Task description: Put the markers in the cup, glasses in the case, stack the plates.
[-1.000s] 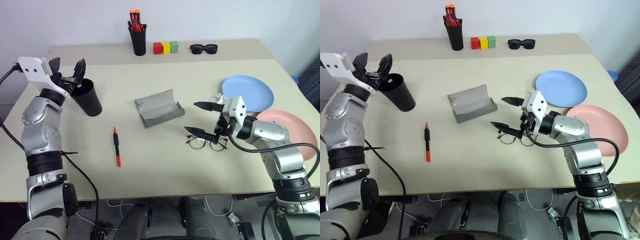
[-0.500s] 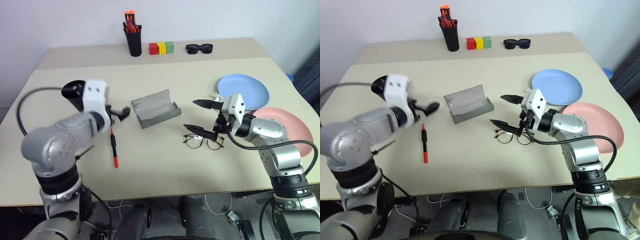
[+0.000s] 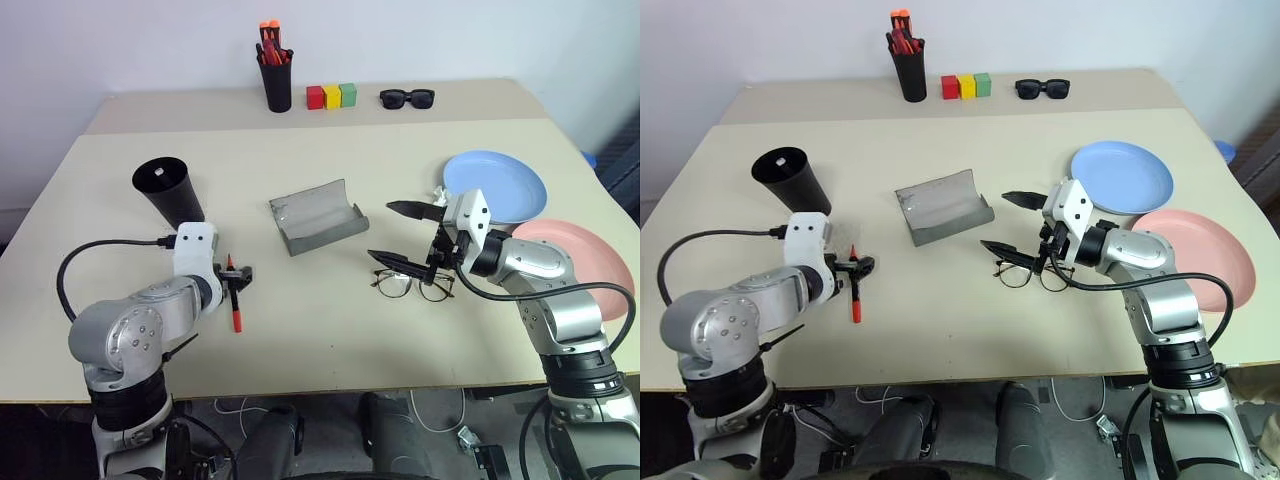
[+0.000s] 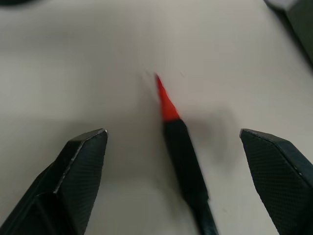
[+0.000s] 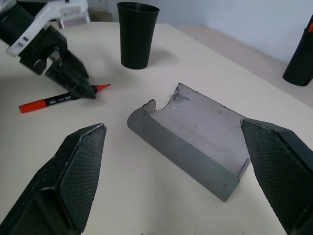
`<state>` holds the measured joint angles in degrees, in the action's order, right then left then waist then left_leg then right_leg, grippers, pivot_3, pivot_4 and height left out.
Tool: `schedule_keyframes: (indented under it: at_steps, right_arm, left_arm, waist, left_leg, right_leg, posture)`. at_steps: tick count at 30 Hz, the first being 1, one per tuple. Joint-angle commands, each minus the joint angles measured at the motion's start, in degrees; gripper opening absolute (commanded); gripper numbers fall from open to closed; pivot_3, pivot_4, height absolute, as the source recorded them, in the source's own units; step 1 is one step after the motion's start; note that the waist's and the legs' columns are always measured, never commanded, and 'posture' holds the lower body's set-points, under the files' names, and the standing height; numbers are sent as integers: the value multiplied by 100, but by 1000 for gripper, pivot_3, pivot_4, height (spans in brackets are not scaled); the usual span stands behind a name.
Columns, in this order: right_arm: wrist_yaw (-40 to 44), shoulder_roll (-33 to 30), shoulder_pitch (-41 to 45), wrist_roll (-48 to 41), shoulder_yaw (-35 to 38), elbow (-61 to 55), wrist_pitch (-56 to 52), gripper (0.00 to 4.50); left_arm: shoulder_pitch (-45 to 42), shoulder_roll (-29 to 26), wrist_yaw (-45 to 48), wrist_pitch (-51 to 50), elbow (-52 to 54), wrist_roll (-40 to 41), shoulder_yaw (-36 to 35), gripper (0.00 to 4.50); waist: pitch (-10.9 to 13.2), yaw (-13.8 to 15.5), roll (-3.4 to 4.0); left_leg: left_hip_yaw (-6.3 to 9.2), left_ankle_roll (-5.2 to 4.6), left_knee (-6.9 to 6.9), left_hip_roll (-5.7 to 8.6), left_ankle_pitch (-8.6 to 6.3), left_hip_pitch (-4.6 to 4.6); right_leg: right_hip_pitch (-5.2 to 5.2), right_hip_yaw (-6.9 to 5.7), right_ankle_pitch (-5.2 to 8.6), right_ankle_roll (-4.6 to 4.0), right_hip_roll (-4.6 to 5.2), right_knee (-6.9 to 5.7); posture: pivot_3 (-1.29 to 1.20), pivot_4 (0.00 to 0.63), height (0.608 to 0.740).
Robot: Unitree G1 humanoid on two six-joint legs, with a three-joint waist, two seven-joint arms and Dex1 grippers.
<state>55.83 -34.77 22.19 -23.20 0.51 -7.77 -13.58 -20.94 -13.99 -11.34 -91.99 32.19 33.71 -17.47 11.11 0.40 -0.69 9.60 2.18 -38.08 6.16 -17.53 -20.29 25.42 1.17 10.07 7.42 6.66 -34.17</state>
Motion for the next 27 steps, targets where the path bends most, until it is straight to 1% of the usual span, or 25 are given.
schedule_keyframes:
  at_steps: [1,3,4,5,6,7,8,10,11,13,14,17,18,20,24,27]
  right_arm:
    - [-36,-1,51,-32,69,-221,53,4500]
    - [-39,-6,63,-32,72,-215,59,4500]
    - [-40,-8,68,-31,75,-205,64,4500]
    - [-42,-13,70,-10,72,-188,85,4500]
    - [-43,-15,71,8,68,-177,104,4500]
    - [-54,-1,79,-5,74,-177,94,4500]
    - [-63,14,92,-14,77,-172,84,4500]
    - [-53,25,105,-1,65,-158,96,4500]
    - [-47,27,110,6,58,-148,103,4500]
    - [-38,42,129,9,46,-126,111,4500]
    - [-40,54,145,14,37,-108,117,4500]
    - [-40,79,195,17,22,-68,120,4500]
    - [-37,86,208,17,18,-57,120,4500]
    - [-30,91,211,32,6,-56,130,4500]
    - [-28,72,185,23,34,-90,113,4500]
    - [-24,51,164,16,59,-102,112,4500]
  left_arm:
    - [116,95,-44,-51,-26,72,56,2771]
    - [158,122,-67,-51,-41,107,87,1703]
    - [176,129,-79,-51,-45,128,92,1248]
    - [171,108,-62,-51,-33,126,109,686]
    - [147,38,-16,-51,-4,108,159,220]
    - [31,48,127,-51,65,89,89,62]
    - [-120,72,243,-3,93,66,9,62]
    - [-600,73,384,682,16,-70,-70,62]
    - [-825,59,702,1514,-96,-93,-87,62]
    - [-1172,-191,1256,3068,-367,-450,101,62]
    - [-1336,-309,1409,3637,-543,-645,165,62]
    - [-1673,-655,1697,4958,-1205,-1136,157,62]
    - [-1735,-883,1881,5470,-1543,-1356,183,62]
    - [-1857,-1158,2089,6294,-2105,-1637,153,62]
    - [-1955,-1515,2328,7513,-3012,-1926,15,62]
    - [-1819,-1593,2508,8110,-3496,-1898,-143,62]
  waist:
    - [-1,13,2]
    - [-2,22,2]
    - [-3,25,2]
    - [-4,32,2]
    - [-4,34,2]
    - [-4,33,2]
    - [-4,33,2]
    - [-1,43,-4]
    - [1,43,-7]
    - [1,36,-7]
    - [1,29,-7]
    - [-3,-19,0]
    - [-3,-28,1]
    - [-3,-43,0]
    - [-2,0,-2]
    - [-2,18,-2]
  left_leg:
    - [0,0,0,0,0,1]
    - [-1,-4,0,0,-2,3]
    - [-1,-5,0,0,-3,3]
    - [-1,-6,0,0,-3,5]
    - [0,-6,0,0,-4,5]
    - [0,-7,0,0,-4,5]
    - [-1,-7,0,1,-4,5]
    - [1,-7,-1,1,-4,3]
    - [4,-4,-3,1,-2,-1]
    - [5,19,-4,1,11,-4]
    - [1,27,-4,1,15,-4]
    - [-13,27,3,0,14,2]
    - [-15,27,7,0,14,4]
    - [-15,26,9,0,14,3]
    - [-13,24,5,0,13,-3]
    - [-12,19,4,0,11,-4]
  right_leg:
    - [-1,0,0,0,0,0]
    - [-3,0,0,0,1,0]
    - [-4,0,0,0,1,0]
    - [-6,0,0,0,1,0]
    - [-6,0,0,0,1,0]
    - [-7,0,0,0,1,0]
    - [-7,0,0,0,1,0]
    - [-7,-1,0,0,1,1]
    - [-6,-3,-1,0,1,0]
    - [-5,-7,-8,-6,-1,5]
    - [-5,-6,-9,-8,-1,10]
    - [-3,0,-9,-8,-4,15]
    - [-3,2,-9,-8,-4,17]
    - [0,2,-9,-8,-4,17]
    - [1,1,-11,-5,-4,17]
    - [1,2,-12,-3,-3,21]
  posture:
    - [0,150,740]
    - [0,150,740]
    - [0,150,740]
    - [0,150,740]
    - [0,150,740]
    - [0,150,740]
    - [0,150,740]
    - [0,150,740]
    - [0,150,740]
    - [0,150,740]
    - [0,150,740]
    - [0,150,740]
    - [0,150,740]
    - [0,150,740]
    - [0,150,740]
    - [0,150,740]
